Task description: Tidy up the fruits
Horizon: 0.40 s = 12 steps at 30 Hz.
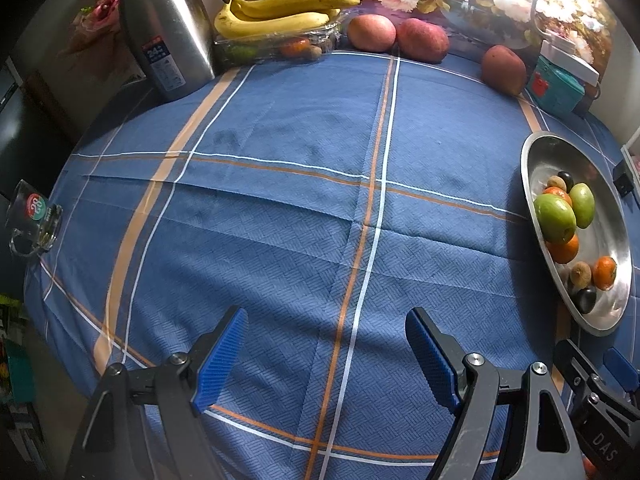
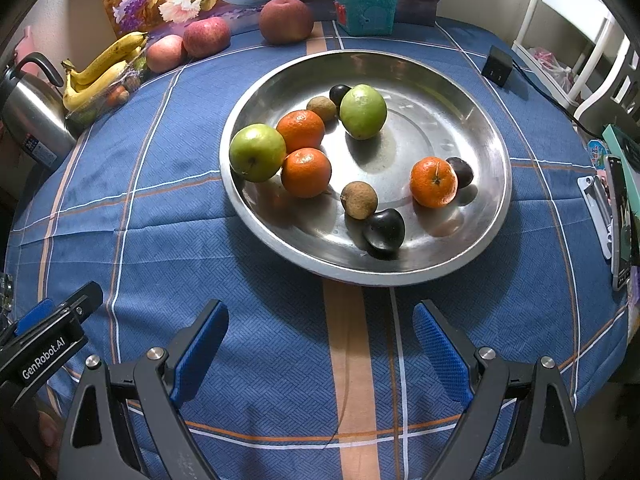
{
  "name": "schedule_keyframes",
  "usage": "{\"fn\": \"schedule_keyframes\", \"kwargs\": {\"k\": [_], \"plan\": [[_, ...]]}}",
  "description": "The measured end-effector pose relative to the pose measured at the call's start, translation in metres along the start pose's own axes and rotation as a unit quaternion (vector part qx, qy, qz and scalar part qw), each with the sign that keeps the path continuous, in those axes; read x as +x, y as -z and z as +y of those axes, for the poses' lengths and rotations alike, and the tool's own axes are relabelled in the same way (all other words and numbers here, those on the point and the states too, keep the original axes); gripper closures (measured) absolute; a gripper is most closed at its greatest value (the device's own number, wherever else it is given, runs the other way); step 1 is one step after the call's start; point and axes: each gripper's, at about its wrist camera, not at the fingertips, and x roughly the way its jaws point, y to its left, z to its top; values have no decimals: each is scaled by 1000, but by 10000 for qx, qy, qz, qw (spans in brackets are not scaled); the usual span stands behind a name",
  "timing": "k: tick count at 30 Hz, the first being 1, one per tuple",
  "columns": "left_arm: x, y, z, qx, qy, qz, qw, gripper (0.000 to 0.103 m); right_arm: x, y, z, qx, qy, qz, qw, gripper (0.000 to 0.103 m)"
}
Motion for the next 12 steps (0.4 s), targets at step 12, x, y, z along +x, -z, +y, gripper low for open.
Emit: {"fn": "schedule_keyframes", "kwargs": {"k": [12], "plan": [[-7, -1, 2, -11, 41, -219, 9998, 19, 0, 0, -1, 1, -2, 4, 10000, 9]]}}
